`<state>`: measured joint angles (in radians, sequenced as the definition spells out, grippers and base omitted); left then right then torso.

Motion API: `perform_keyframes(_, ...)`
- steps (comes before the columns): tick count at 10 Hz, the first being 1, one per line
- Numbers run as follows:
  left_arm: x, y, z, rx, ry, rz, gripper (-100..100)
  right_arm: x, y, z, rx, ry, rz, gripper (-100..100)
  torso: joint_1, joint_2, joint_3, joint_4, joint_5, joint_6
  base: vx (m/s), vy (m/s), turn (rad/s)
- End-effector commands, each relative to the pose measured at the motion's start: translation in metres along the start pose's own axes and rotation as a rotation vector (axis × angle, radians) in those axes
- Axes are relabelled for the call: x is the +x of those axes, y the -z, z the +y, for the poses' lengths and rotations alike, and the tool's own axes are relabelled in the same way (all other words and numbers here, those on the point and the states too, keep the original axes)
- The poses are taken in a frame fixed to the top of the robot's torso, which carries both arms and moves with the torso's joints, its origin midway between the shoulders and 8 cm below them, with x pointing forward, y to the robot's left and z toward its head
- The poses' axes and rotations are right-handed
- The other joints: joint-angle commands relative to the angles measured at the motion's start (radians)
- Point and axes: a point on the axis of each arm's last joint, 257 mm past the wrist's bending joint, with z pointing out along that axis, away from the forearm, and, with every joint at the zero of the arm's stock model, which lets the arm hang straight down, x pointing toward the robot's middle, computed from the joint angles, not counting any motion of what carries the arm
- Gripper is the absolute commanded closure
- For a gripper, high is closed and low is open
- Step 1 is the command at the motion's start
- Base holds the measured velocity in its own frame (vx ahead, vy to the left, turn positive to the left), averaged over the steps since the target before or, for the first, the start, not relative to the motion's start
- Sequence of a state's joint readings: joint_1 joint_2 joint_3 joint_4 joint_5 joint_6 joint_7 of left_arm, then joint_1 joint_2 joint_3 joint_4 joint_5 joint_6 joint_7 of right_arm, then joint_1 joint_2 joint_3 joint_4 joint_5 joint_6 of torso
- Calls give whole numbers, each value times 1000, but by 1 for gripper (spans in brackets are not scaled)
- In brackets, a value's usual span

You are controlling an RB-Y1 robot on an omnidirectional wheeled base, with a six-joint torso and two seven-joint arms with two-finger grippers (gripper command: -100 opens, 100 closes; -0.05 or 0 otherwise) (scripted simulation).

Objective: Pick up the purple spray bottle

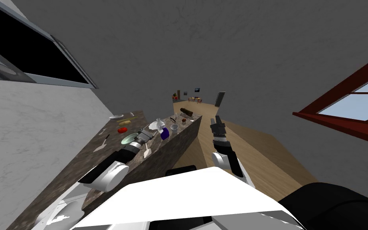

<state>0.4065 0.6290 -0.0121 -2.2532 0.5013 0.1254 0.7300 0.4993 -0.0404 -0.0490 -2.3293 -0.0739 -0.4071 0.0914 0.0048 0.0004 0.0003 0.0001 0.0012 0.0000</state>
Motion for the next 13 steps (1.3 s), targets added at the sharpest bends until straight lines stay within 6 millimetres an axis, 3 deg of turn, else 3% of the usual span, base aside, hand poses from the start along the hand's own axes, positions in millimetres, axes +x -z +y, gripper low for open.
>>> perform_keyframes(1,-5,1,3,-30,45,-15,-100,0,0,0,0,0,0,0,0,0,0,0,0,0,-40,63,-168)
perform_keyframes(5,-25,2,15,-128,142,-76,-100,0,0,0,0,0,0,0,-1,-1,0,0,0,-1,-29,38,-181)
perform_keyframes(7,-25,2,15,-128,178,-80,-100,0,0,0,0,0,0,0,-1,-1,0,0,0,-1,-28,35,-75)
perform_keyframes(10,-46,6,25,-213,258,-158,-100,0,0,0,0,0,0,0,-1,-1,0,0,0,-1,-41,51,-236)
perform_keyframes(12,-47,6,25,-211,294,-162,-100,0,0,0,0,0,0,0,0,0,0,0,0,-1,-28,35,-91)
perform_keyframes(13,-58,10,29,-249,326,-206,-100,0,0,0,0,0,0,0,-2,-2,-1,0,0,-2,-21,32,-281)
